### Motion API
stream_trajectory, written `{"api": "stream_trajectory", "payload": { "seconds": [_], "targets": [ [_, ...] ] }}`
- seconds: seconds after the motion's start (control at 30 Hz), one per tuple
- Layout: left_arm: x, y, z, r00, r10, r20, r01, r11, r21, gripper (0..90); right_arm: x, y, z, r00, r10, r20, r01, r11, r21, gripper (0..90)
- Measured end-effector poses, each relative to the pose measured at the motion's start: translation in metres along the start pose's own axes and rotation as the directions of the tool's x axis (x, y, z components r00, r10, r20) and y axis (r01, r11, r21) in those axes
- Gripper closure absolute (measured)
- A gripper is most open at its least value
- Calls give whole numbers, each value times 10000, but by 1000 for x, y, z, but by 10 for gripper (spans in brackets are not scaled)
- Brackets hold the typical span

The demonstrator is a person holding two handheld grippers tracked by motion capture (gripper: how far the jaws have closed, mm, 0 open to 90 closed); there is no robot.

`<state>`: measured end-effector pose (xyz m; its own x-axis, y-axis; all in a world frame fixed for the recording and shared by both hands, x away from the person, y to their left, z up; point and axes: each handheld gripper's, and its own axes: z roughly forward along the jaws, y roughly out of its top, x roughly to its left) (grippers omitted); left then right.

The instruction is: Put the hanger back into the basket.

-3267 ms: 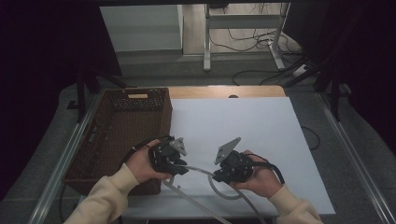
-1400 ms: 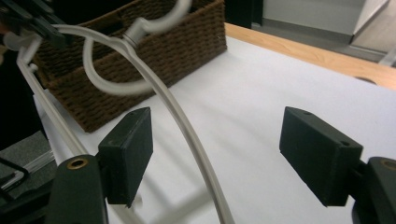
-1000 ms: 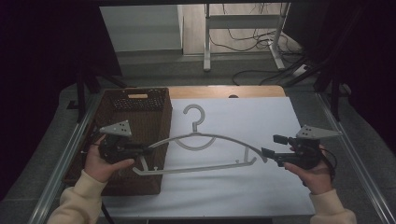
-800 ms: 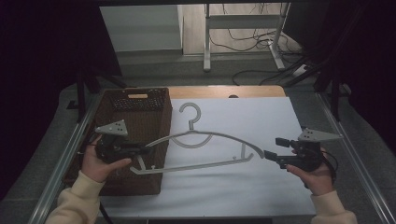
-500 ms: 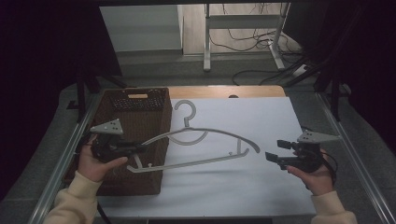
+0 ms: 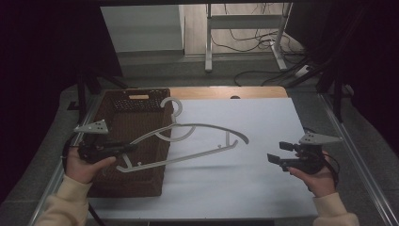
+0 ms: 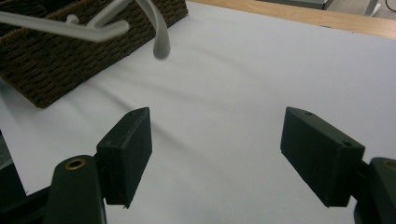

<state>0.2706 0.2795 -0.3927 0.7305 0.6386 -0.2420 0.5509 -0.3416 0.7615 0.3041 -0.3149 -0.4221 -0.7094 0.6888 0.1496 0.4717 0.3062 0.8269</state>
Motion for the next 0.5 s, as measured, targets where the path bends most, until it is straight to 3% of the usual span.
{"api": "stream_trajectory", "payload": {
  "seconds": [0.5],
  "targets": [
    [27,-20,-26,9925,-985,-720,943,9937,-601,800,0,0,1,10000,-60,-20,60,9999,113,246]
  ]
}}
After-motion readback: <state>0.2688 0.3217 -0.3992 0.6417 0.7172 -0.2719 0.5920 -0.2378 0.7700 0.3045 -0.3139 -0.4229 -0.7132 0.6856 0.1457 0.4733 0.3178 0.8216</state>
